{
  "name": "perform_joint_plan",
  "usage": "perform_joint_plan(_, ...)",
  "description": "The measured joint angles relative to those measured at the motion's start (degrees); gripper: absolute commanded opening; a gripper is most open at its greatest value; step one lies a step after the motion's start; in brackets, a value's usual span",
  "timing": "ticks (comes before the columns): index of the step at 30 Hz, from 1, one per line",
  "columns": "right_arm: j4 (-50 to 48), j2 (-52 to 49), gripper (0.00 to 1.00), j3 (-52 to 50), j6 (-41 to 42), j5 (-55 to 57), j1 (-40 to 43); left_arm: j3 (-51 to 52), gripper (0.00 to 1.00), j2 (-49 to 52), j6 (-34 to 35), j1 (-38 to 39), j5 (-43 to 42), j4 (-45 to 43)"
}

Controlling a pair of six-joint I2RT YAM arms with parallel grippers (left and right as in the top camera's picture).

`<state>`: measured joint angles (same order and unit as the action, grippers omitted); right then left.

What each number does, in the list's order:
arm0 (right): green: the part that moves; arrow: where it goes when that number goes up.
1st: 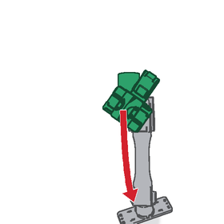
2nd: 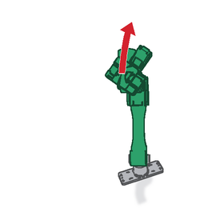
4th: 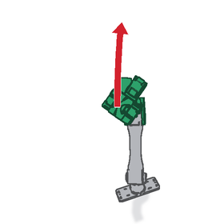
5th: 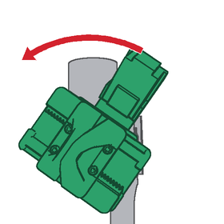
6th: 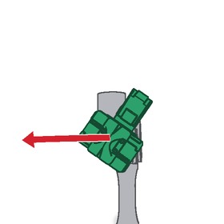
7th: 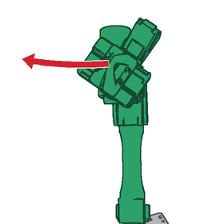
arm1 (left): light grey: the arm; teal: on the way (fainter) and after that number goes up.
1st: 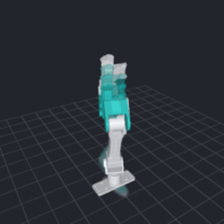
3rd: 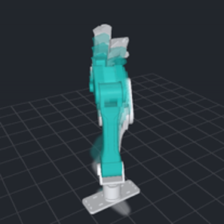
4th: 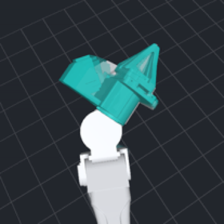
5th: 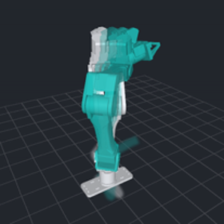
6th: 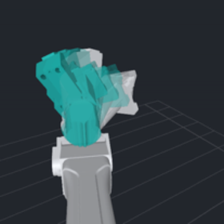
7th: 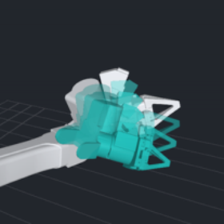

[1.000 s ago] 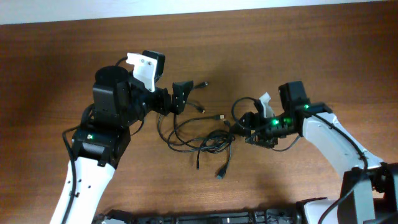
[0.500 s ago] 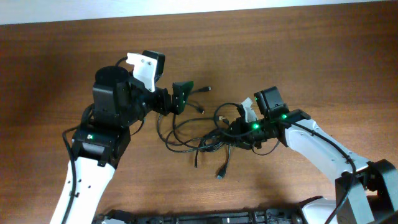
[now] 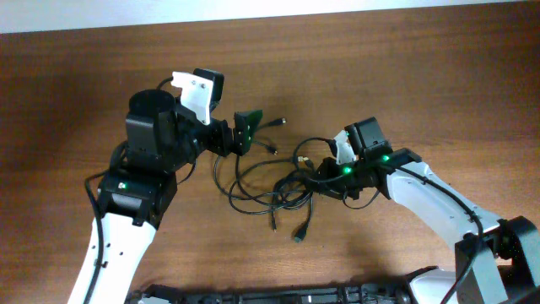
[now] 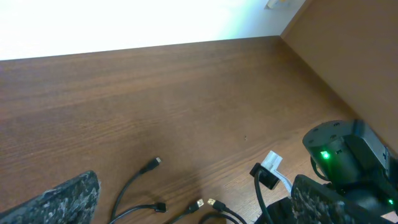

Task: Untangle cables

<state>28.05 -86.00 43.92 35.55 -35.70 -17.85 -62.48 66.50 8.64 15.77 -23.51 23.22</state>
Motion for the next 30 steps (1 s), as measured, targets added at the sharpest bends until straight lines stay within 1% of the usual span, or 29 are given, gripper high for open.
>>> perform_joint_plan(5, -0.61, 0.0, 0.3, 0.0, 0.22, 1.01, 0.0, 0.0, 0.99, 0.0, 0.02, 0.0, 0.0, 0.0)
perform_joint_plan(7, -0.7, 0.0, 0.36, 0.0, 0.17, 1.03, 0.0, 0.0, 0.99, 0.0, 0.0, 0.0, 0.0, 0.0)
perform_joint_plan(14, -1.27, -1.64, 0.35, 0.0, 0.59, 2.12, -1.42, 0.0, 0.99, 0.0, 0.0, 0.0, 0.0, 0.0)
perform_joint_plan(17, -3.58, -3.48, 0.35, -0.02, 1.73, 2.43, -3.28, 0.0, 0.99, 0.0, 0.0, 0.0, 0.0, 0.0)
perform_joint_plan(18, -4.35, -3.91, 0.28, 0.0, 2.27, 2.51, -3.72, 0.0, 0.99, 0.0, 0.0, 0.0, 0.0, 0.0)
perform_joint_plan(19, -4.59, -4.09, 0.11, 0.0, 2.64, 2.54, -3.96, 0.0, 0.98, 0.0, 0.0, 0.0, 0.0, 0.0)
perform_joint_plan(20, -4.66, -4.17, 0.04, 0.0, 3.1, 2.69, -4.02, 0.0, 0.99, 0.0, 0.0, 0.0, 0.0, 0.0)
perform_joint_plan(26, -5.88, -4.2, 0.04, -0.02, 3.69, 3.21, -4.02, 0.0, 0.99, 0.0, 0.0, 0.0, 0.02, 0.0)
perform_joint_plan(30, -13.25, -4.24, 0.04, -0.28, 1.31, 0.48, -3.48, -0.02, 0.99, -0.02, 0.02, 0.0, 0.0, 0.76)
